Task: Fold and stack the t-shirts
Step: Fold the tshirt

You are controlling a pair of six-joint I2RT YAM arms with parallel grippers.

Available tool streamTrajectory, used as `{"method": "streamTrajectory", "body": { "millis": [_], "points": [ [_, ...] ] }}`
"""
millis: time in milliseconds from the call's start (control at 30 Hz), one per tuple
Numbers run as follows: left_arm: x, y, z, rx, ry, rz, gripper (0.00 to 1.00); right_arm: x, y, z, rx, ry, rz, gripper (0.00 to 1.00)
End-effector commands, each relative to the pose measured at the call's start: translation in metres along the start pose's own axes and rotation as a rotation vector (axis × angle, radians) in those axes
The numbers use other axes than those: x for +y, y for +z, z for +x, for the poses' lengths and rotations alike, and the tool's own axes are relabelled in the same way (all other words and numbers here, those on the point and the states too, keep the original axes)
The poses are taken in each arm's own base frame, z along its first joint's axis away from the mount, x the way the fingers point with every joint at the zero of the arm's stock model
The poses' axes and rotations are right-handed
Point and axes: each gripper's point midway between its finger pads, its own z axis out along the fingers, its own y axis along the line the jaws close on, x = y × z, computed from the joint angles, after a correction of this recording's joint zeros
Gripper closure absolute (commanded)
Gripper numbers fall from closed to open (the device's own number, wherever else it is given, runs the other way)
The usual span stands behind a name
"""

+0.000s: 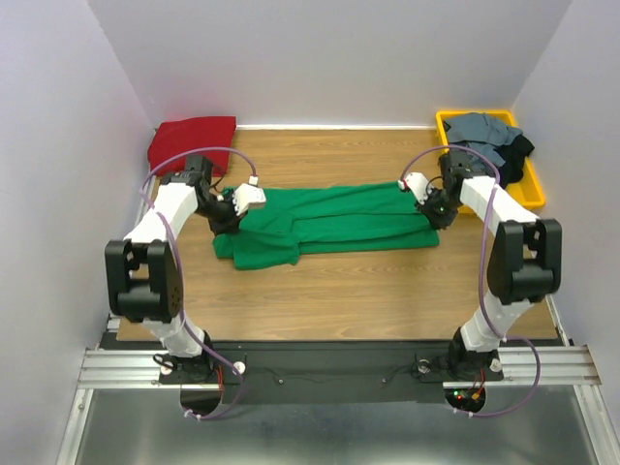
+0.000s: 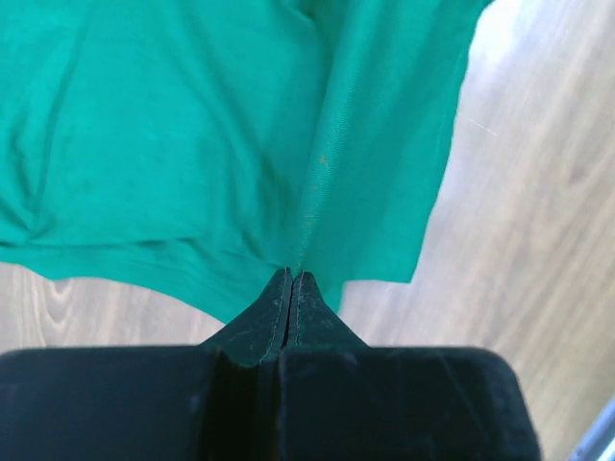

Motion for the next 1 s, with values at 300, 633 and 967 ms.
{"method": "streamTrajectory", "body": {
  "millis": [300, 633, 967],
  "points": [
    [0.069, 0.037, 0.003, -0.037, -0.096, -0.006, 1.0, -0.044, 0.054, -0.02, 0.015, 0.033, -0.023, 0.99],
    [0.077, 0.02, -0.005, -0.109, -0.169, -0.086, 0.6, -0.055, 0.034, -0.041, -0.05, 0.121, 0.029, 0.58],
    [0.014, -0.017, -0.006, -0.155, -0.295, -0.173, 0.49, -0.015, -0.018, -0.077, -0.21, 0.278, -0.067, 0.54]
  ]
}}
